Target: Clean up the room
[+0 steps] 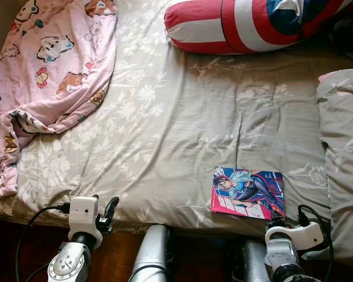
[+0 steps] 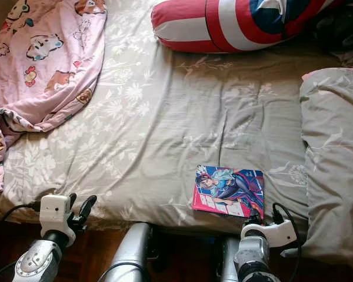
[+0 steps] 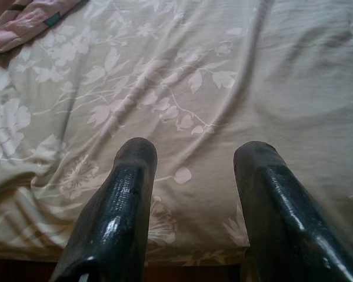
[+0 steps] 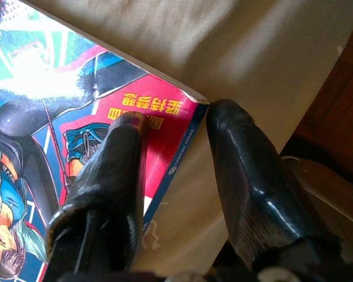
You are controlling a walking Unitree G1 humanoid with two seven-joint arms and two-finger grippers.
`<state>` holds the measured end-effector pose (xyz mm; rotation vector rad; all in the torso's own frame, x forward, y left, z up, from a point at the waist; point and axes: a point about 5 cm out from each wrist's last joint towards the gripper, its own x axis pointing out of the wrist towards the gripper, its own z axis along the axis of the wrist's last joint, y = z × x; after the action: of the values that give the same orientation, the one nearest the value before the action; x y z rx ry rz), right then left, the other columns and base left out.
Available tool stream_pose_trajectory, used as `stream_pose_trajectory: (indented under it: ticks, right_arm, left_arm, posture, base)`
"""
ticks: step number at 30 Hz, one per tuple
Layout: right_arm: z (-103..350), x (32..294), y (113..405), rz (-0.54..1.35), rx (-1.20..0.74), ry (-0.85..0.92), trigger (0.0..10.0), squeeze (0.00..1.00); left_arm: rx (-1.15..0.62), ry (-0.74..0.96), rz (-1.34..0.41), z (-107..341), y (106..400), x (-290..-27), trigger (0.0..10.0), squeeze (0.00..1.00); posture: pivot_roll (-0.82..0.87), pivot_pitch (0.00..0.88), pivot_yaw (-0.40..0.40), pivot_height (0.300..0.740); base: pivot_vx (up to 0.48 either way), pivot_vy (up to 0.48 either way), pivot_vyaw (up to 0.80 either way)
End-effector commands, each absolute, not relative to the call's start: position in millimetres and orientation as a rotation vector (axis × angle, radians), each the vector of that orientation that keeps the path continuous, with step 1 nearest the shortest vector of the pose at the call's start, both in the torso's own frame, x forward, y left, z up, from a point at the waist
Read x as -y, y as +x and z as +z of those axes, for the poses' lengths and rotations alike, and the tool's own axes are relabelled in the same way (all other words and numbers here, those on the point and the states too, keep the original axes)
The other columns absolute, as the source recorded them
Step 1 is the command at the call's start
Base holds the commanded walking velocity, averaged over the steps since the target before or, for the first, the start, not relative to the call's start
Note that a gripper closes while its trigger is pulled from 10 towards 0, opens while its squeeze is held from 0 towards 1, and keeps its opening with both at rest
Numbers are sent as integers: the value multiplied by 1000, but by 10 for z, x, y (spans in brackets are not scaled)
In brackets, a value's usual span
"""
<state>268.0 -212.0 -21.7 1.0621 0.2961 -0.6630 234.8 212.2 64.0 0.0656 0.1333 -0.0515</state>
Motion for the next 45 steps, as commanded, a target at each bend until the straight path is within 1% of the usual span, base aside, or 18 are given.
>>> stream_pose_trajectory:
  ticks: [1,7,12,20,23,29,33,38,41,43,44,45]
  right_arm:
    - [-342,2060,2553,-690,-361,1069,10000,0]
    - [-339,2101,2546,-695,-361,1054,10000,0]
    - [-308,2107,2583,-662,-356,1030,10000,0]
    - [-276,2079,2629,-612,-351,1007,10000,0]
    - [-232,2025,2690,-549,-341,985,10000,0]
    - [-219,2029,2704,-550,-340,972,10000,0]
    - [-235,2058,2675,-561,-339,967,10000,0]
    - [-334,2118,2533,-609,-374,937,10000,0]
    - [-370,2142,2467,-598,-391,871,10000,0]
    - [-348,2151,2473,-571,-368,826,10000,0]
    - [-316,2153,2495,-540,-354,763,10000,0]
    - [-316,2153,2495,-540,-354,763,10000,0]
  left_arm:
    - [-175,78,-37,566,2274,-2182,10000,0]
    - [-171,70,-37,554,2321,-2147,10000,0]
    - [-168,68,-39,556,2345,-2136,10000,0]
    - [-170,69,-38,544,2341,-2149,10000,0]
    - [-172,71,-39,534,2339,-2149,10000,0]
    - [-172,68,-40,525,2350,-2139,10000,0]
    - [-172,65,-44,518,2355,-2125,10000,0]
    - [-172,58,-44,505,2372,-2101,10000,0]
    - [-170,53,-47,494,2400,-2073,10000,0]
    - [-161,47,-46,498,2441,-2054,10000,0]
    - [-157,43,-43,501,2458,-2054,10000,0]
    - [-157,43,-43,501,2458,-2054,10000,0]
  posture:
    - [210,366,179,657]
    - [203,353,174,657]
    - [201,352,171,657]
    - [200,348,167,657]
    - [198,349,165,657]
    - [193,347,162,657]
    - [185,343,159,657]
    - [175,342,153,657]
    - [168,337,148,657]
    - [159,323,140,657]
    - [155,315,136,657]
    - [155,315,136,657]
  base:
    - [0,0,0]
    - [0,0,0]
    - [0,0,0]
    - [0,0,0]
    - [0,0,0]
    - [0,0,0]
    - [0,0,0]
    - [0,0,0]
    - [0,0,0]
    - [0,0,0]
    - [0,0,0]
    - [0,0,0]
